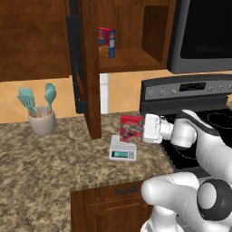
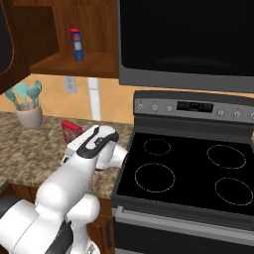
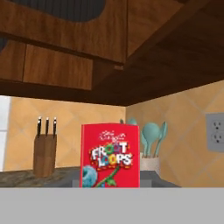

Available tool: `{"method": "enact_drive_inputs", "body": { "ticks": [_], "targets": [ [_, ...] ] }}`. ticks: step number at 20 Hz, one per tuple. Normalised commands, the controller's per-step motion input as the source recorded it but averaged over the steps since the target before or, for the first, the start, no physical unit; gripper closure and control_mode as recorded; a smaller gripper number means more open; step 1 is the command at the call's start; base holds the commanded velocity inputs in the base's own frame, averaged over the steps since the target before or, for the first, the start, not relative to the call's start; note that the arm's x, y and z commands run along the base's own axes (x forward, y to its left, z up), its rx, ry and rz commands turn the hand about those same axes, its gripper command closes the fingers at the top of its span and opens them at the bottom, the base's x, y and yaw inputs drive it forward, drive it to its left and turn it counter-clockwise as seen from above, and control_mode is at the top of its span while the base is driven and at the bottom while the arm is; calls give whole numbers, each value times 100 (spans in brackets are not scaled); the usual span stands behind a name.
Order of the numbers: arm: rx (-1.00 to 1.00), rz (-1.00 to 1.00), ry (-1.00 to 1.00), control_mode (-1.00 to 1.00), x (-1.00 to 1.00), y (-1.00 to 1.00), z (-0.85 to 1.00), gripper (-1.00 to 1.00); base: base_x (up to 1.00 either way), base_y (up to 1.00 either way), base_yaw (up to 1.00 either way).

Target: Pick the cereal and place it on the digital scale for weighing, and close the cabinet.

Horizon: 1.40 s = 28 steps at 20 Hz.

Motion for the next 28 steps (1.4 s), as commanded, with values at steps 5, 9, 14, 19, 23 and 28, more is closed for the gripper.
{"method": "enact_drive_inputs", "body": {
  "ticks": [5,9,14,19,23,28],
  "targets": [
    [0,0,0,-100,31,3,-31,100,0,0,0],
    [0,0,0,-100,28,6,-32,100,0,0,0],
    [0,0,-1,-100,30,9,-28,100,0,0,0],
    [0,0,-3,-100,34,1,-26,100,0,0,0],
    [0,0,-4,-100,27,7,-15,100,0,0,0],
    [-1,0,-2,-100,0,30,-1,100,0,0,0]
  ]
}}
